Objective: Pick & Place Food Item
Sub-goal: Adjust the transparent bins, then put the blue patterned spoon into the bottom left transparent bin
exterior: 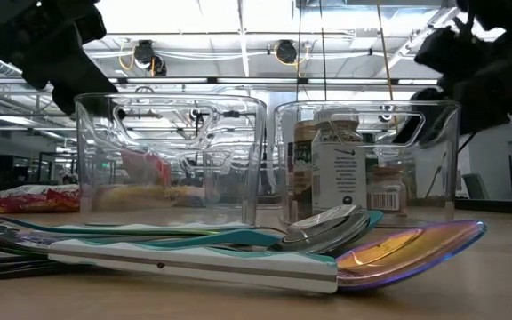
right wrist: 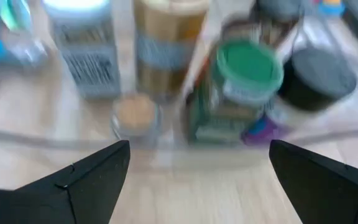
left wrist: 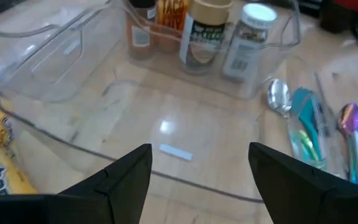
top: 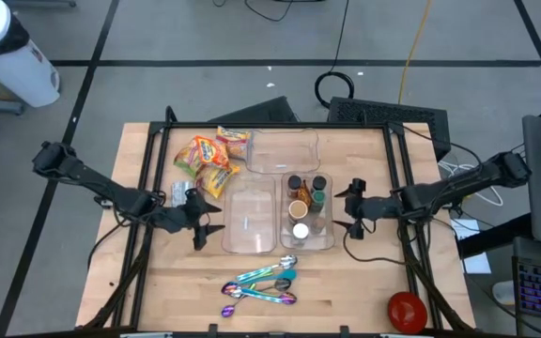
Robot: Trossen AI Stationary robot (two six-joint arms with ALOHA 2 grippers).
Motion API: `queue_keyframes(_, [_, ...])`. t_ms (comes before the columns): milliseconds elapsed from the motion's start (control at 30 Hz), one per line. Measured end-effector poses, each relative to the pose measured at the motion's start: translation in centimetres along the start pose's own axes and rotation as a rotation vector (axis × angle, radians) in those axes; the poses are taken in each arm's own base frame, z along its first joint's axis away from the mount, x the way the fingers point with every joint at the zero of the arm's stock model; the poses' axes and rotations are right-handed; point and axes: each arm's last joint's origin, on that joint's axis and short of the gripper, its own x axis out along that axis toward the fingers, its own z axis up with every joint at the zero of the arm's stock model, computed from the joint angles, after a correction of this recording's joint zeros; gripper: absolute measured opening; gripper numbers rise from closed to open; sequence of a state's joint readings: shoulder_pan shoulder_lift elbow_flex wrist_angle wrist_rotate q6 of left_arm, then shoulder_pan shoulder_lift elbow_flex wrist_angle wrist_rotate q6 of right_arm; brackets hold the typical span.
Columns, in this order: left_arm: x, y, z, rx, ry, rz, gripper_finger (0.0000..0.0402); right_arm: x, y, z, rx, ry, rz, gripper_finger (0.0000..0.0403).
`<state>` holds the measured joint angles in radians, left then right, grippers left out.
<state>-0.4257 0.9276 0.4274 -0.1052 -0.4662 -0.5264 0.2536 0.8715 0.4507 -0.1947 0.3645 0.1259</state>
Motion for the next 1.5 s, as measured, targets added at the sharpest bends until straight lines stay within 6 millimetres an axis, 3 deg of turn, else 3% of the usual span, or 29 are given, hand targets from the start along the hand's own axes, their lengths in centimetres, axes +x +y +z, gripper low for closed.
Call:
queue_keyframes(267, [0.0,0.0,0.0,-0.024,-0.003,-0.004,0.0271,-0.7,1.4,1.1,-0.035,-0.134,0.081,0.038])
queue_keyframes(467, [0.0,-0.2,0.3,-0.213,-0.03,-0.026,0.0271,-1.3,1.7,1.9,-0.04,-0.229,0.107,0.038])
queue_keyframes(567, [0.0,-0.6,0.6,-0.177,-0.01,-0.13,0.0271,-1.6,1.6,2.1,-0.035,-0.255,0.109,0.038])
queue_keyframes(733, [-1.1,-3.2,2.7,-0.138,-0.142,-0.389,0.0271,-2.1,1.4,2.4,-0.038,-0.293,0.111,0.038])
queue_keyframes(900, [-0.9,-7.5,4.6,0.05,-0.192,-0.383,0.0271,-2.9,1.1,2.9,-0.034,-0.364,0.115,0.038])
queue_keyframes(1000, [0.4,-11.0,5.8,0.133,-0.139,-0.373,0.0271,-3.4,1.0,3.4,-0.021,-0.423,0.119,0.038])
queue_keyframes(1167, [4.7,-15.9,5.2,0.289,0.1,-0.275,0.0271,-4.1,0.7,3.9,-0.007,-0.494,0.12,0.038])
queue_keyframes(1367, [9.6,-19.4,3.8,0.427,0.269,-0.268,0.0271,-4.4,0.6,4.0,0.016,-0.513,0.126,0.038])
queue_keyframes(1500, [11.7,-20.4,2.6,0.508,0.323,-0.305,0.0271,-4.4,0.6,4.0,0.015,-0.51,0.126,0.038])
